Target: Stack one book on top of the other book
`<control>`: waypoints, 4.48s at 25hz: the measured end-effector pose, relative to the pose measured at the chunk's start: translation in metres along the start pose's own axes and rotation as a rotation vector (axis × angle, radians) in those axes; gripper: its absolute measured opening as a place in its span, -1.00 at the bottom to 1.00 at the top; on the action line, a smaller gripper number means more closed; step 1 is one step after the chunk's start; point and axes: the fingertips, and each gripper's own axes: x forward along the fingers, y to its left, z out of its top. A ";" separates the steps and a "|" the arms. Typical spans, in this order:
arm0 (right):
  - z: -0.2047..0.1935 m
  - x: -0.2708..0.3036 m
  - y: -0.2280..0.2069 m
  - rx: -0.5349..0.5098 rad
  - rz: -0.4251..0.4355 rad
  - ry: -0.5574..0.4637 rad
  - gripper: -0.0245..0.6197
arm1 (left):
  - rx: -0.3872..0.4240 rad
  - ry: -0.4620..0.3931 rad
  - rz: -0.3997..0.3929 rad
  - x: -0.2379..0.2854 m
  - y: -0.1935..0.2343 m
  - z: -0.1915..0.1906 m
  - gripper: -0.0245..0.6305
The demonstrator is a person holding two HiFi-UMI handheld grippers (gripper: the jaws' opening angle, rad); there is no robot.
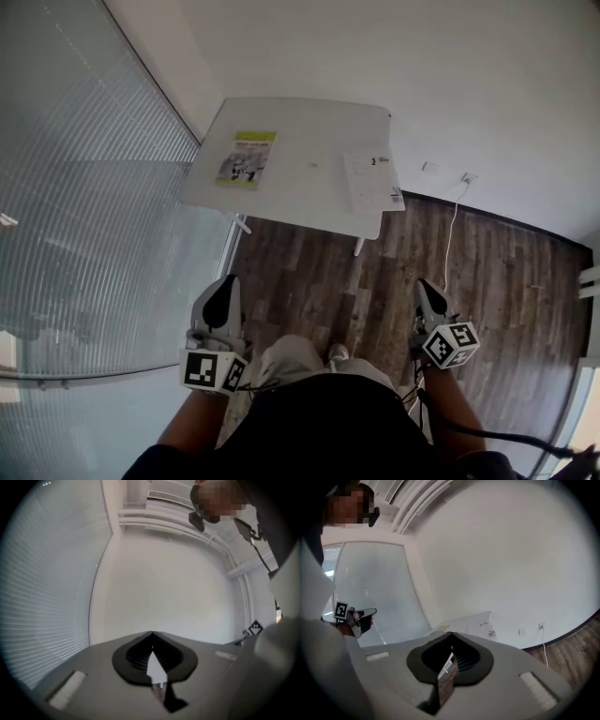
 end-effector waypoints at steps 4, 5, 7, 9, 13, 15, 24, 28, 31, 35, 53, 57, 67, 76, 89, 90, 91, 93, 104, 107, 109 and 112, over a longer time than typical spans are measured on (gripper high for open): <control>0.014 0.028 -0.007 -0.019 -0.022 -0.001 -0.91 | 0.018 0.019 0.006 0.029 0.017 -0.002 -0.91; 0.020 0.036 -0.009 -0.032 -0.035 -0.011 -0.91 | 0.021 0.018 0.001 0.040 0.021 -0.002 -0.91; 0.032 0.050 -0.015 -0.051 -0.055 -0.027 -0.91 | 0.023 0.009 -0.026 0.064 0.027 -0.001 -0.91; 0.041 0.066 -0.022 -0.046 -0.075 -0.032 -0.91 | 0.027 -0.002 -0.060 0.093 0.034 0.000 -0.91; 0.054 0.101 -0.039 0.013 -0.156 -0.041 -0.91 | 0.021 -0.009 -0.140 0.157 0.053 0.007 -0.91; 0.062 0.120 -0.035 0.025 -0.168 -0.044 -0.91 | 0.025 -0.006 -0.185 0.187 0.065 0.010 -0.91; 0.088 0.225 -0.035 0.062 -0.267 -0.029 -0.91 | -0.035 0.090 -0.376 0.327 0.108 -0.004 -0.91; 0.102 0.253 -0.040 0.064 -0.331 -0.050 -0.91 | -0.063 0.140 -0.499 0.377 0.104 -0.020 -0.91; 0.103 0.259 -0.047 0.074 -0.375 -0.062 -0.91 | -0.064 0.172 -0.582 0.407 0.092 -0.033 -0.91; 0.096 0.251 -0.059 0.111 -0.420 -0.046 -0.91 | -0.075 0.208 -0.651 0.438 0.067 -0.042 -0.91; 0.058 0.279 -0.140 0.194 -0.265 0.125 -0.59 | -0.071 0.354 -0.725 0.451 -0.049 -0.113 -0.91; 0.051 0.280 -0.156 0.222 -0.244 0.127 -0.50 | -0.072 0.455 -0.700 0.453 -0.059 -0.143 -0.91; -0.014 0.278 -0.203 0.319 -0.228 0.255 -0.38 | -0.027 0.595 -0.723 0.448 -0.111 -0.177 -0.91; -0.039 0.294 -0.219 0.410 -0.095 0.263 -0.18 | -0.046 0.635 -0.697 0.446 -0.125 -0.193 -0.91; -0.076 0.321 -0.218 0.509 0.054 0.330 0.02 | -0.092 0.691 -0.684 0.445 -0.144 -0.197 -0.91; -0.079 0.324 -0.215 0.515 0.072 0.334 0.03 | -0.080 0.696 -0.688 0.443 -0.144 -0.200 -0.91; -0.082 0.326 -0.213 0.524 0.091 0.339 0.03 | -0.072 0.704 -0.687 0.442 -0.142 -0.203 -0.91; -0.087 0.330 -0.209 0.550 0.129 0.347 0.03 | -0.068 0.718 -0.673 0.443 -0.141 -0.202 -0.91; -0.087 0.343 -0.196 0.698 0.298 0.297 -0.18 | 0.003 0.755 -0.594 0.449 -0.099 -0.211 -0.91; -0.079 0.342 -0.193 0.674 0.316 0.302 -0.37 | -0.024 0.743 -0.549 0.455 -0.093 -0.211 -0.91; -0.079 0.342 -0.192 0.668 0.312 0.317 -0.44 | -0.035 0.728 -0.543 0.456 -0.092 -0.208 -0.91; -0.079 0.340 -0.192 0.660 0.295 0.326 -0.49 | -0.052 0.717 -0.550 0.453 -0.093 -0.206 -0.91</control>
